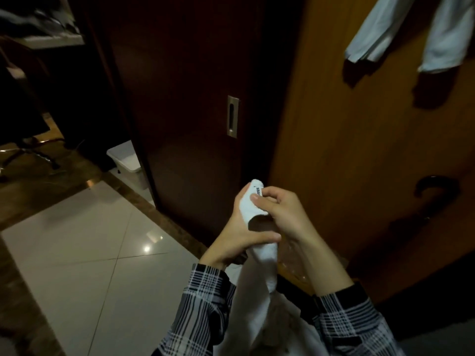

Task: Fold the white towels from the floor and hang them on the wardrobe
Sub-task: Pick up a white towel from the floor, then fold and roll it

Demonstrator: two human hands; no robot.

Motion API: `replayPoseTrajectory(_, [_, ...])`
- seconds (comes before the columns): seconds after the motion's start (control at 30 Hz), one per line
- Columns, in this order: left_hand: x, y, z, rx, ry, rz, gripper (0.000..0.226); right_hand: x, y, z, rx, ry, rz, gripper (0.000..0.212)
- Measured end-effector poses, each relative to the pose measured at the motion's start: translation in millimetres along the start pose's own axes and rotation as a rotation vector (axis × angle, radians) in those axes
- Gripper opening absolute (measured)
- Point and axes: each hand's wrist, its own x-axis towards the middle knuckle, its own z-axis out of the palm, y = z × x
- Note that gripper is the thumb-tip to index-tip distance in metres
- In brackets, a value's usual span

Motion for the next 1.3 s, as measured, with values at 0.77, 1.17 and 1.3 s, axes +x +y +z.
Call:
replayPoseTrajectory(0.77, [-27.9,9.2,-16.1,-0.310,0.193,-0.126,0.039,-13.2,16.9,3.2,-0.588,0.142,-0.453,0.026])
replayPoseTrajectory(1.17, [-34.0,-2.4,-30.3,-0.351,0.265,-0.235,0.040,-43.2,62.5,-10.5,-0.806,-0.229,-0.640,0.047])
replayPoseTrajectory(1.3, [-33.7,-9.5,-32.7,-0.383,0.310,-0.297,0.039,-47.1,90.5,-6.5,-0.981,-0.247,-0.627,0.066])
